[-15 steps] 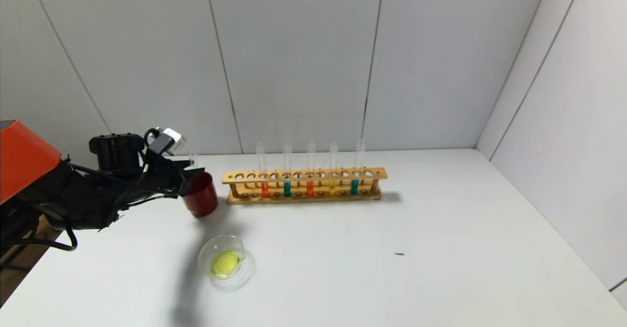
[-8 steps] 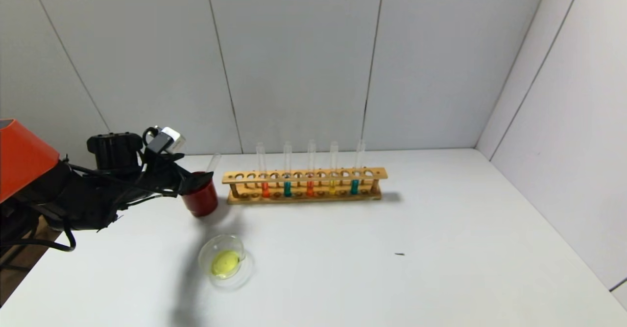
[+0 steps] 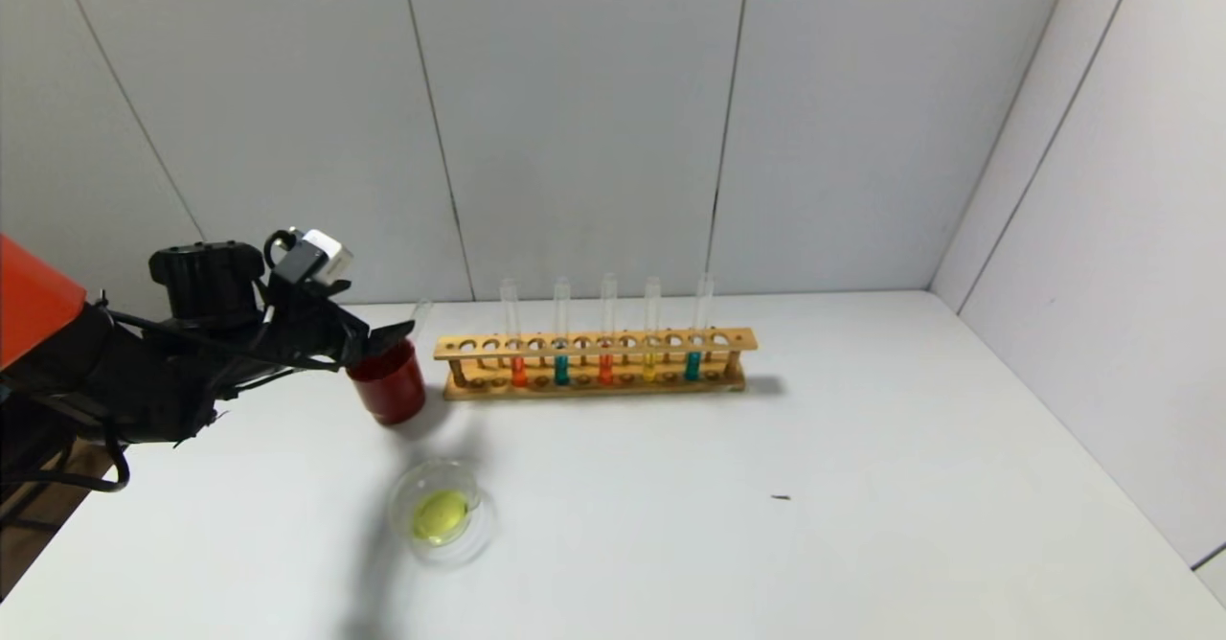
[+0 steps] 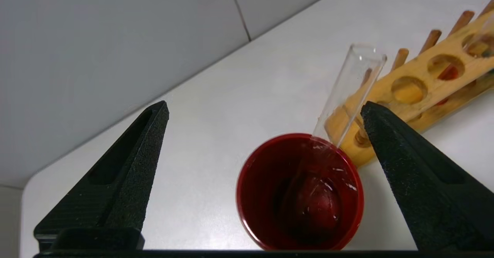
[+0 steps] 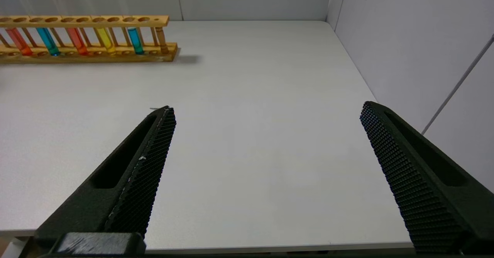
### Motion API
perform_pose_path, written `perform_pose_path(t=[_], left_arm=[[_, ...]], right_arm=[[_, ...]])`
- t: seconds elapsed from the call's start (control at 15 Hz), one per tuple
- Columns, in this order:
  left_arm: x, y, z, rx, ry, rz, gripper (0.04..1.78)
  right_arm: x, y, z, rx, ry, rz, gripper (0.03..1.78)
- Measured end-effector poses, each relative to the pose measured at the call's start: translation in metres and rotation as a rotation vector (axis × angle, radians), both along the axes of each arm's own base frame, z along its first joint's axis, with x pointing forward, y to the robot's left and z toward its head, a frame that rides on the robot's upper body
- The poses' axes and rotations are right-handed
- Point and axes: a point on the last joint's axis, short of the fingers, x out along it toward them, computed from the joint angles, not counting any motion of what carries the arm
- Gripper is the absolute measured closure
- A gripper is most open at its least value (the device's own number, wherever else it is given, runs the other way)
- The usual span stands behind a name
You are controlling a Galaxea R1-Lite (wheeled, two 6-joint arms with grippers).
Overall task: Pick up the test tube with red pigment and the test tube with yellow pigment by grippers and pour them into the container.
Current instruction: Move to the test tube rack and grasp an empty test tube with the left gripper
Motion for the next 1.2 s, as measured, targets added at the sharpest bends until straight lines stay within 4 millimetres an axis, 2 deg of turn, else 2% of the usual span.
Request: perform_pose_path(t=[0.13, 0.27, 0.47, 0.8, 1.2], left_arm=[[-0.005, -0.002, 0.011, 0.008, -0.026, -0.005, 0.07], [-0.009, -0.013, 0.019, 0.027, -0.052, -0.035, 0.07], [-0.013, -0.039, 0.026, 0.038, -0.077, -0.107, 0.07], [-0.014, -0.081, 0.030, 0.035, -0.096, -0.217, 0.07], [0.002, -0.109, 0.024, 0.035, -0.108, -0.266, 0.07]], right_arm=[[0.000, 0.000, 0.000, 0.000, 0.000, 0.000, 0.06], [0.000, 0.000, 0.000, 0.000, 0.000, 0.000, 0.06], [0.000, 0.000, 0.000, 0.000, 0.000, 0.000, 0.06], [0.000, 0.000, 0.000, 0.000, 0.000, 0.000, 0.06], [0.000, 0.000, 0.000, 0.000, 0.000, 0.000, 0.06]])
